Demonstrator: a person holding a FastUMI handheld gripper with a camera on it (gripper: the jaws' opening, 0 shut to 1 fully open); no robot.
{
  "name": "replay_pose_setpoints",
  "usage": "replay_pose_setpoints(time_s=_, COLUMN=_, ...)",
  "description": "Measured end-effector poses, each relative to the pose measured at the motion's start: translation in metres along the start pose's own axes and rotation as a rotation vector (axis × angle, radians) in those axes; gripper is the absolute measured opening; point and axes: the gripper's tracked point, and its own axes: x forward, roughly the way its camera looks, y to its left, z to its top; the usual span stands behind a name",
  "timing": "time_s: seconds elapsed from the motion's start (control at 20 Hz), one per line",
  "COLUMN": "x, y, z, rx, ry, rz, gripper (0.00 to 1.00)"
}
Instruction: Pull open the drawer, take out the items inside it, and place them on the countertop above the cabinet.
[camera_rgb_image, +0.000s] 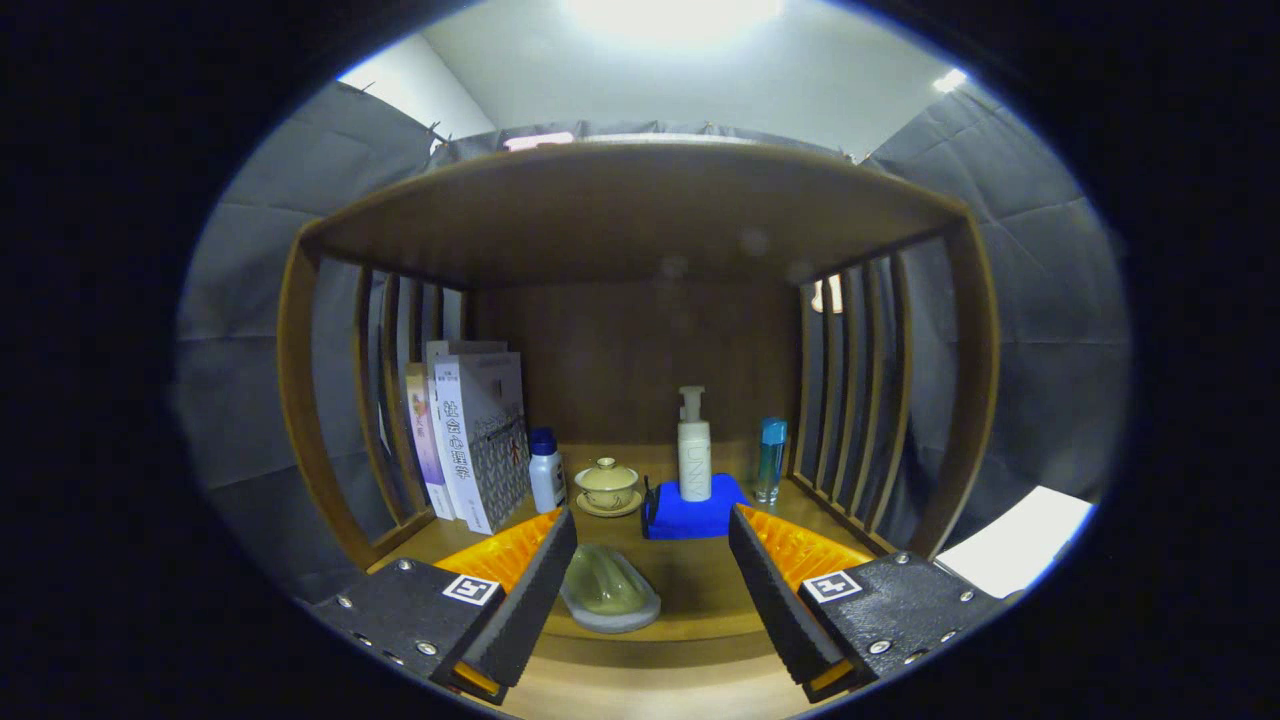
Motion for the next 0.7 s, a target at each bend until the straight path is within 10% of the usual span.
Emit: replay_pose_setpoints(time_s=0.7, x=-0.181, y=0.042, z=-0.070, rx=-0.005, ry=-0.095, rz=0.102, gripper=0.95)
